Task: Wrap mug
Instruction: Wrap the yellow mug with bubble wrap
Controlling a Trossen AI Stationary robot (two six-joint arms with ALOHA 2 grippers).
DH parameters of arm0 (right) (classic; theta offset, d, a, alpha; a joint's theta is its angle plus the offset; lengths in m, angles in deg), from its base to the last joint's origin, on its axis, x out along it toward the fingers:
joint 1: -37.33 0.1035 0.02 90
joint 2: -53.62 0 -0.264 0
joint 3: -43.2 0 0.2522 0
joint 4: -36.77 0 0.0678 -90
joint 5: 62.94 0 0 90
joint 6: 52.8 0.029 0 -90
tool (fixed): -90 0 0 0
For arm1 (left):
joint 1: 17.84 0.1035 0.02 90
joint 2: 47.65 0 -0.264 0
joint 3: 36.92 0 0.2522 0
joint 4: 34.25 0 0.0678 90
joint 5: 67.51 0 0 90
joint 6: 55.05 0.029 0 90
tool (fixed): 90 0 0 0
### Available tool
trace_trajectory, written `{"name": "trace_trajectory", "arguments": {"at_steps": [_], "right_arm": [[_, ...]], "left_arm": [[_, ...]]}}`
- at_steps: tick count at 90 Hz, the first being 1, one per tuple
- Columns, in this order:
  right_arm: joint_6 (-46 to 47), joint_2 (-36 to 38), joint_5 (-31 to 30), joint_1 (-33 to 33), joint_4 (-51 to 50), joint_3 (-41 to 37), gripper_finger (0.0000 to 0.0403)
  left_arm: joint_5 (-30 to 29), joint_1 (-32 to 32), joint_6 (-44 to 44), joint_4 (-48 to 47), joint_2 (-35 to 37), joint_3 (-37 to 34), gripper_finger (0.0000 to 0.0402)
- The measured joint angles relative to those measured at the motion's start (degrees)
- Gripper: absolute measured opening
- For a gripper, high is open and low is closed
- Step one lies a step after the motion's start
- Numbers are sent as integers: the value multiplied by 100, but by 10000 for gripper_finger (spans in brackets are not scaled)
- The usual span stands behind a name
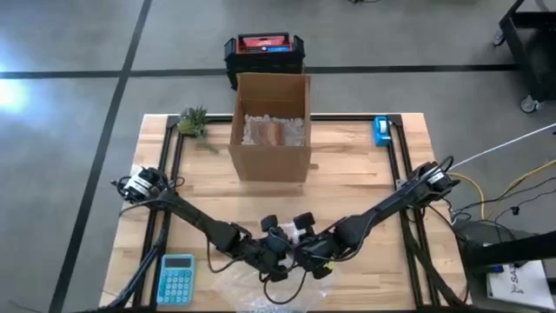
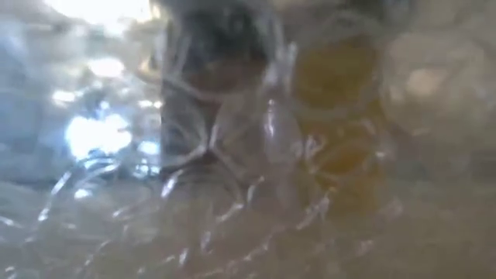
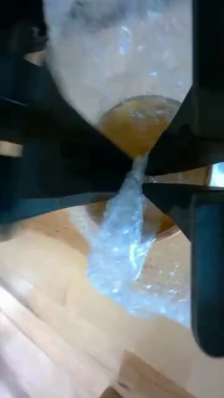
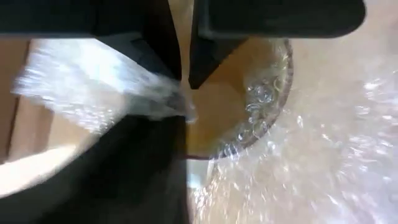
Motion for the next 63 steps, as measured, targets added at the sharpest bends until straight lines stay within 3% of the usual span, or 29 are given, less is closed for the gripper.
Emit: {"name": "trace_trajectory", "arguments": {"at_steps": [29,52,63], "right_arm": [[25,293,-676,-141,-161,85,18],[195,-191,266,-131,-81,73,18],[263,-455,290,-46,-59,53,18]], "left_arm": [[-83,32,-39,200,-214,26,5],[40,19,69,112,-112,2,1],[127,10,58,61,64,-4,3]]}}
